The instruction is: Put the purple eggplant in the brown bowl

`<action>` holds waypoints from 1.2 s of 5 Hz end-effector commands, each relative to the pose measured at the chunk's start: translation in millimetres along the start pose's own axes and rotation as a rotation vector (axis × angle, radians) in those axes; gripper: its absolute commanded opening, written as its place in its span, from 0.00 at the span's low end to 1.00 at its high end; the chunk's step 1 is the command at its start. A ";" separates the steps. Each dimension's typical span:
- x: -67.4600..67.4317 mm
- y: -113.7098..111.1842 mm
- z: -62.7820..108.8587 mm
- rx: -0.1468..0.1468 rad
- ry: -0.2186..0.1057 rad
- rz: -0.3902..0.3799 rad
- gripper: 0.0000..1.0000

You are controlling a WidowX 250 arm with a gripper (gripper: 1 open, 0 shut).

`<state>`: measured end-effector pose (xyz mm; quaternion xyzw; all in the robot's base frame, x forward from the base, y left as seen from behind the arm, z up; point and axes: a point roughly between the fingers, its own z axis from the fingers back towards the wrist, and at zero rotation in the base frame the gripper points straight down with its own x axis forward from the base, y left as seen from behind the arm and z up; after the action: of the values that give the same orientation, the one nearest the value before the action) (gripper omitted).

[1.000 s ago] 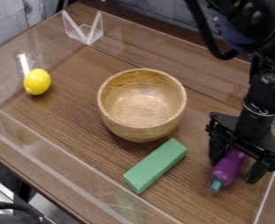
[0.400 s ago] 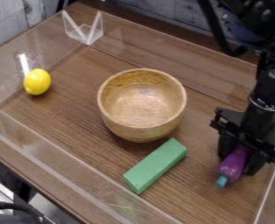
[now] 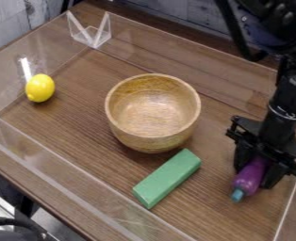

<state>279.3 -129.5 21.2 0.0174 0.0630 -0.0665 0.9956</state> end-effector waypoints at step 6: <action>-12.1 37.1 110.3 0.021 -0.084 0.102 0.00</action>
<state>279.7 -95.7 113.7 0.0382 0.0532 -0.0189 0.9977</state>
